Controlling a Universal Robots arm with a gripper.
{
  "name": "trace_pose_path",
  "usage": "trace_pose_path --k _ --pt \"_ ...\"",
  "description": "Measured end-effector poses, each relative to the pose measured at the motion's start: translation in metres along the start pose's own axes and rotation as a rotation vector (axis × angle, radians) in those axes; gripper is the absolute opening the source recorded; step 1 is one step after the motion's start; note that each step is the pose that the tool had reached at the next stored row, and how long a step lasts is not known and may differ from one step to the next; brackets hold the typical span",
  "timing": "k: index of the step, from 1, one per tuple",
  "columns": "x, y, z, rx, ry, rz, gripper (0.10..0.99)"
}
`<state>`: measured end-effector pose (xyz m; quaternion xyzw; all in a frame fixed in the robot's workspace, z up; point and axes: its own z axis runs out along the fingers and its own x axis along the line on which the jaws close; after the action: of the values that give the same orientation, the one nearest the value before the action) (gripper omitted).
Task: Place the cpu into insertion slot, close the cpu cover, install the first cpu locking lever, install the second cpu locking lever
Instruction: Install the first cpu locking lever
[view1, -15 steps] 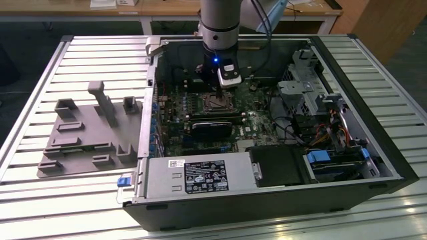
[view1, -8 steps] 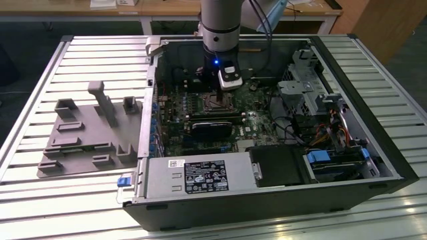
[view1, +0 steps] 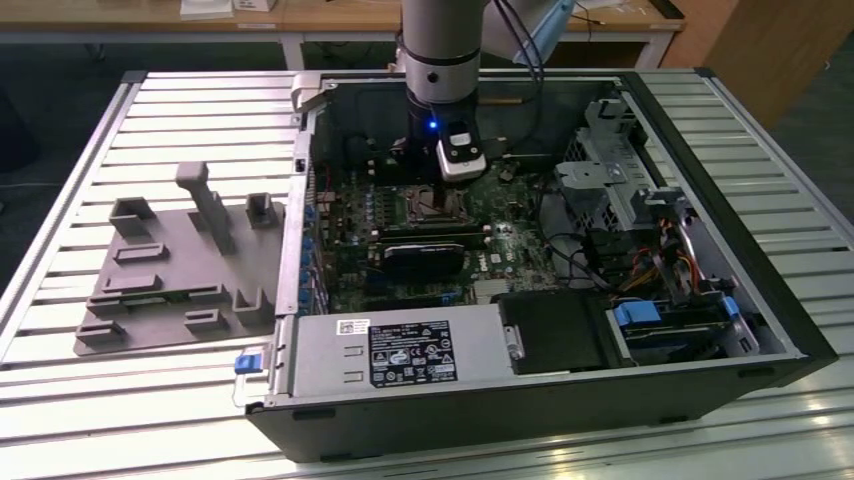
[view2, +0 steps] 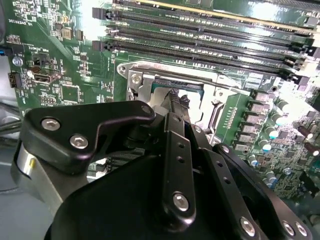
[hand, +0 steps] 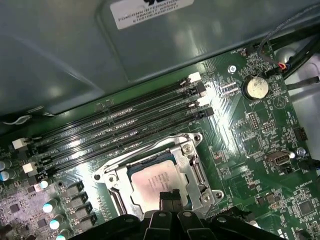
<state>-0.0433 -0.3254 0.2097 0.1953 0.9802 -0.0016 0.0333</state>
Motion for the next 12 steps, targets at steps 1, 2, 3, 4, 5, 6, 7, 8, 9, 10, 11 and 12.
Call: trace_pose_path --k 1,2,3,4,5,6,7,8,9,10,11,12 --pt "0.0000 0.0000 0.0000 0.000 0.0000 0.000 0.106" --pt "0.0000 0.0000 0.0000 0.000 0.0000 -0.001 0.106" --pt "0.0000 0.0000 0.0000 0.000 0.0000 -0.004 0.106" --pt "0.0000 -0.0001 -0.0002 -0.001 0.0000 -0.009 0.106" --pt "0.0000 -0.0001 -0.0006 -0.001 0.0001 -0.015 0.106" --pt "0.0000 0.0000 -0.0017 -0.002 0.0002 -0.021 0.106" --pt "-0.0001 0.0000 -0.0036 -0.003 0.0004 -0.024 0.106" --pt "-0.0002 0.0000 -0.0058 -0.003 0.0008 -0.026 0.106" --pt "-0.0003 0.0000 -0.0076 -0.004 0.0009 -0.029 0.106" --pt "-0.0004 0.0000 -0.0103 -0.004 0.0010 -0.031 0.106" --pt "-0.0005 0.0000 -0.0135 -0.004 0.0011 -0.032 0.106" --pt "-0.0008 0.0000 -0.0172 -0.005 0.0012 -0.033 0.106"
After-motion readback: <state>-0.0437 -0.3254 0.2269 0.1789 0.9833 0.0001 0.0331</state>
